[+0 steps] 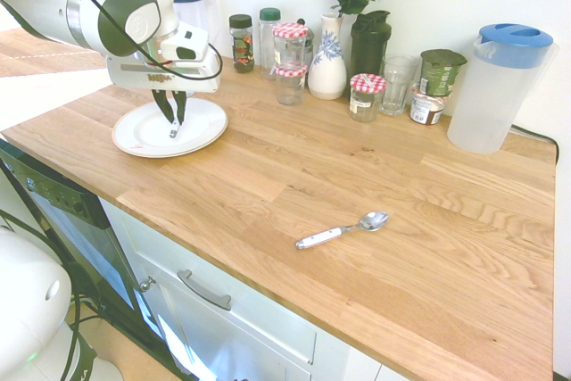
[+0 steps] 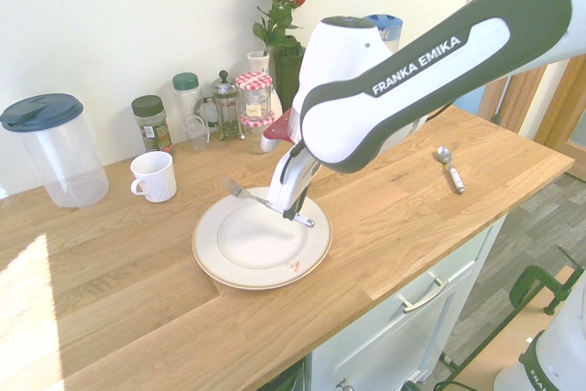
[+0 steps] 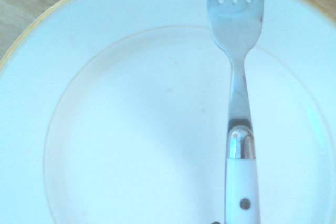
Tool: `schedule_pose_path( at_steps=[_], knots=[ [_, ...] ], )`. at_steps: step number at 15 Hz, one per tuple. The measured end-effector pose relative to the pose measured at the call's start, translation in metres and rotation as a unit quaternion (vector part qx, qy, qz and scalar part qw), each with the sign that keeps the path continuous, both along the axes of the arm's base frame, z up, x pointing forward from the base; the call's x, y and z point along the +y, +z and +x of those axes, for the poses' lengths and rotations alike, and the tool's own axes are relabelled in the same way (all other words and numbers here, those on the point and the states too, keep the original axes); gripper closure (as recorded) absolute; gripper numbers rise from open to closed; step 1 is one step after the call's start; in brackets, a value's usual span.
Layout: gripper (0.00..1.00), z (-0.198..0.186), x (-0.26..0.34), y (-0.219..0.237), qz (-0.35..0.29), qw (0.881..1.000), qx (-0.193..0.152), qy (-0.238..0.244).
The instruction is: Put the fork into the plate
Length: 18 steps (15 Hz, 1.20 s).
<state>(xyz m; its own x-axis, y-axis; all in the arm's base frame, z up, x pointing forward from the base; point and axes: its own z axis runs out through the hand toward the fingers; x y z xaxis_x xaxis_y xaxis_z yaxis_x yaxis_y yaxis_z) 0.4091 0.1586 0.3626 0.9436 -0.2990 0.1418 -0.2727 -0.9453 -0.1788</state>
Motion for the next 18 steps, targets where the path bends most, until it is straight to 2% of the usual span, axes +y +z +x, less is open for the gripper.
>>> schedule_pose_path(
  at_steps=[5, 6, 13, 18],
  knots=[
    [1.00, -0.007, 0.032, -0.021, -0.001, 1.000, 0.003, 0.014],
    [0.00, -0.006, 0.032, -0.022, -0.003, 1.000, 0.002, 0.016],
    [0.00, -0.002, 0.029, -0.025, -0.017, 1.000, 0.003, 0.011],
    [0.00, 0.014, 0.019, -0.024, -0.012, 1.000, 0.010, -0.010]
  ],
)
